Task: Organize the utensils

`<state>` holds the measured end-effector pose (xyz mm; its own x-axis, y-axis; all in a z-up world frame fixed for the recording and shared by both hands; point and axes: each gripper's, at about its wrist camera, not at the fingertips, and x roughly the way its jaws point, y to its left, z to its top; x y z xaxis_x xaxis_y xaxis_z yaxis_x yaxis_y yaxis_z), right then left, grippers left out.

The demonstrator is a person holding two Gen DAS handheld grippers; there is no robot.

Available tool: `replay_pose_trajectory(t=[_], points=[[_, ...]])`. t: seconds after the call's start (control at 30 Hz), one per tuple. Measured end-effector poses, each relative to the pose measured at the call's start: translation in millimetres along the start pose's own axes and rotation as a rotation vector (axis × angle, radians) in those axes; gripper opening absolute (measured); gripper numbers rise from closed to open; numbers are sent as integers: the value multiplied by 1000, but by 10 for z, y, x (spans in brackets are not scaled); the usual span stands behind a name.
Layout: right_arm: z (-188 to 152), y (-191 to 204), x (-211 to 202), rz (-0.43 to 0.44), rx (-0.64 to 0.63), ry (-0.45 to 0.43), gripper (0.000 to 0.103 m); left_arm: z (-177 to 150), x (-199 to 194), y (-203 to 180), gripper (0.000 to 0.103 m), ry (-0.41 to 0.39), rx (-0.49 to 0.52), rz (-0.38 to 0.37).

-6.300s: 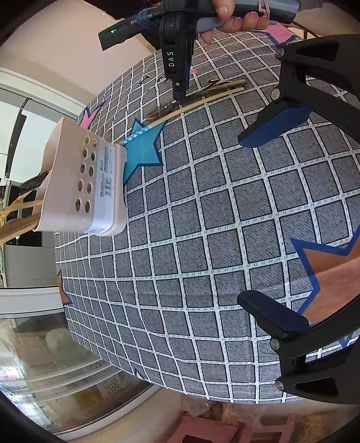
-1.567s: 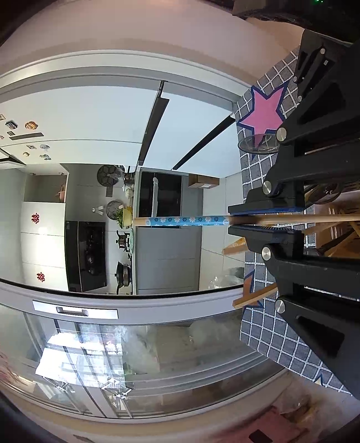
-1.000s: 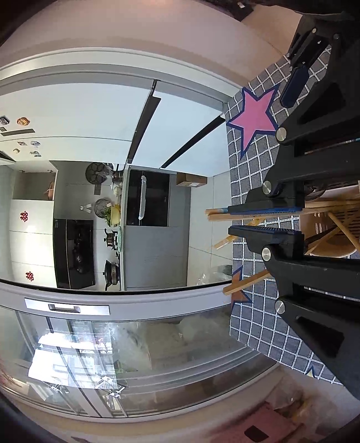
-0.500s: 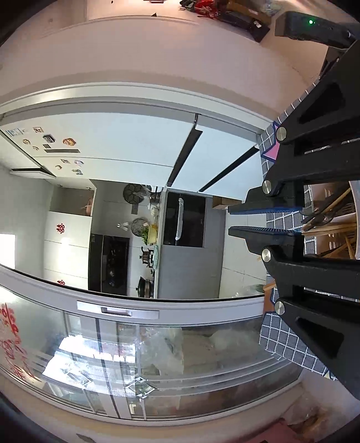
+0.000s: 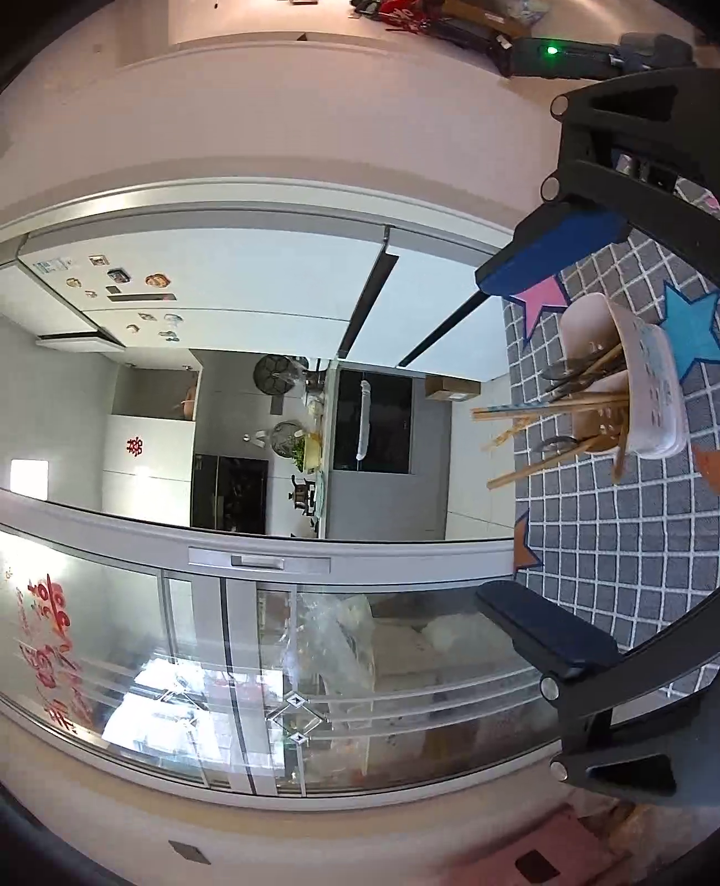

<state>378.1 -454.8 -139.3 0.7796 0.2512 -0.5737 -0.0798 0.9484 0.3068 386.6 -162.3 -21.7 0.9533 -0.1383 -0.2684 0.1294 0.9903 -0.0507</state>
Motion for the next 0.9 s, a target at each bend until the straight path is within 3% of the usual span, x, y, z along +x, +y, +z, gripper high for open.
replay_pose_trajectory(t=[0.27, 0.3, 0.33, 0.37, 0.53, 0.7, 0.9], points=[[-328, 204, -176, -64, -30, 19, 83, -683, -12, 58, 103, 166, 35, 63], [-393, 224, -183, -84, -29, 25, 86, -804, 22, 60, 103, 201, 28, 65], [-445, 237, -186, -99, -26, 32, 98, -902, 30, 67, 103, 222, 20, 69], [-520, 248, -199, -113, -22, 31, 102, -1029, 21, 82, 103, 247, 13, 79], [-865, 316, -257, -201, -45, 40, 103, -1554, 78, 7, 103, 348, 27, 89], [-1139, 325, -316, -270, -48, 38, 103, -1850, -1, -52, 103, 382, 35, 89], [-1353, 276, -380, -308, -43, 7, 103, -1982, -152, 13, 103, 361, 24, 131]])
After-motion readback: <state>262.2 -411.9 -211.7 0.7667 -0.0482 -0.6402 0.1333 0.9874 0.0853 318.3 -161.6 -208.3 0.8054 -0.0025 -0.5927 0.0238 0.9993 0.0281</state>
